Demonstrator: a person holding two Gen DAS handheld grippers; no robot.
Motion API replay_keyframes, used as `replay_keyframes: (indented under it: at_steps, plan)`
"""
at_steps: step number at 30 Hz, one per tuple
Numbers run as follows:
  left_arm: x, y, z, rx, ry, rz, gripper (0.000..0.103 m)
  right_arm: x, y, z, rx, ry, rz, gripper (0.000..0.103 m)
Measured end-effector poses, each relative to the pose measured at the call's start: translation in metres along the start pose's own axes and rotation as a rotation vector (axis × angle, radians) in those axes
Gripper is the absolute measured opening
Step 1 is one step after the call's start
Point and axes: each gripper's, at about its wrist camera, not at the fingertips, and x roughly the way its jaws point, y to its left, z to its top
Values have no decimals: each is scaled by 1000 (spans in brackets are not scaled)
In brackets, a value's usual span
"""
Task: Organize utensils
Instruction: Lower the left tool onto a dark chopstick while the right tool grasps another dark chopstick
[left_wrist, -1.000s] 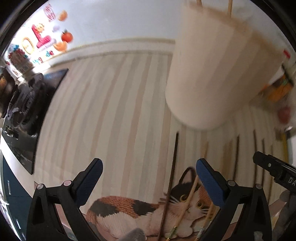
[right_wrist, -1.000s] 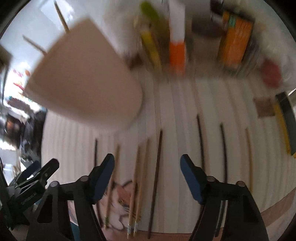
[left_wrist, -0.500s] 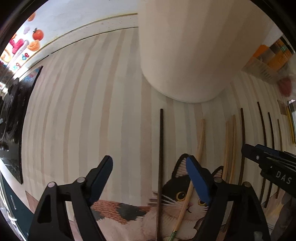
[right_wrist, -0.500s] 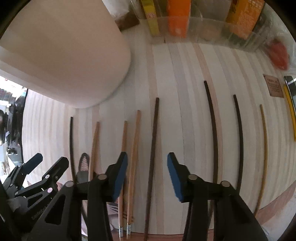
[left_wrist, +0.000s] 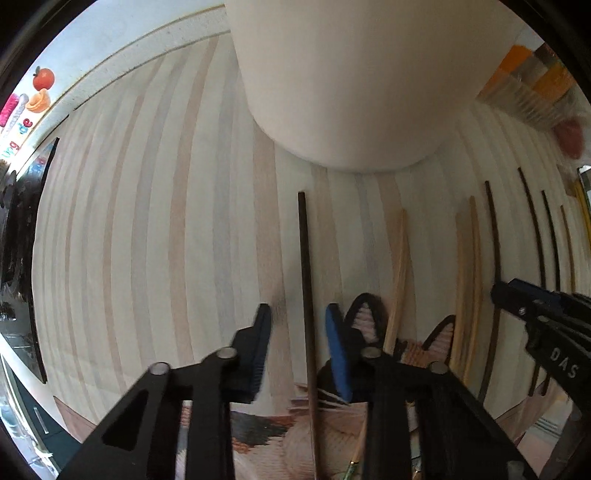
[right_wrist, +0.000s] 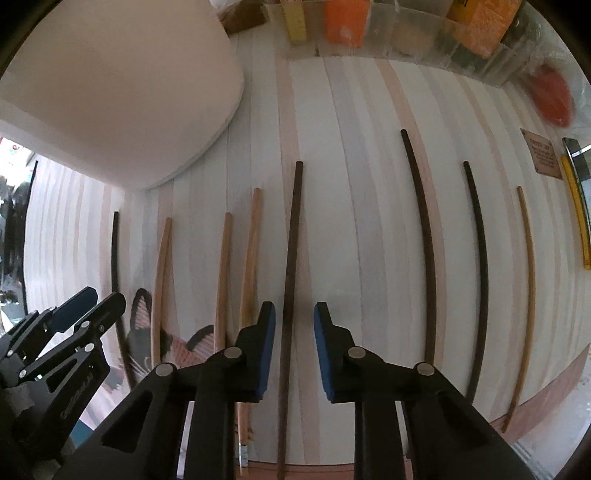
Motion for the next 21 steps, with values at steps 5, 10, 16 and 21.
replay_keyframes:
  at_steps: [5,10,16,21]
  plan:
    - [4,10,-1,-63,39,-51,3,5,4,-18,-14,5,-28,6]
    - [10,40,-5,-238,94,-115,3,6,-2,-22,-52,39,-64,6]
    - [18,59,-6,-266,116,-159,3,14,-16,-24,-97,88,-83,6]
    - [19,31,1,-137,106,-88,6,16,-16,-19,-119,123,-112,7]
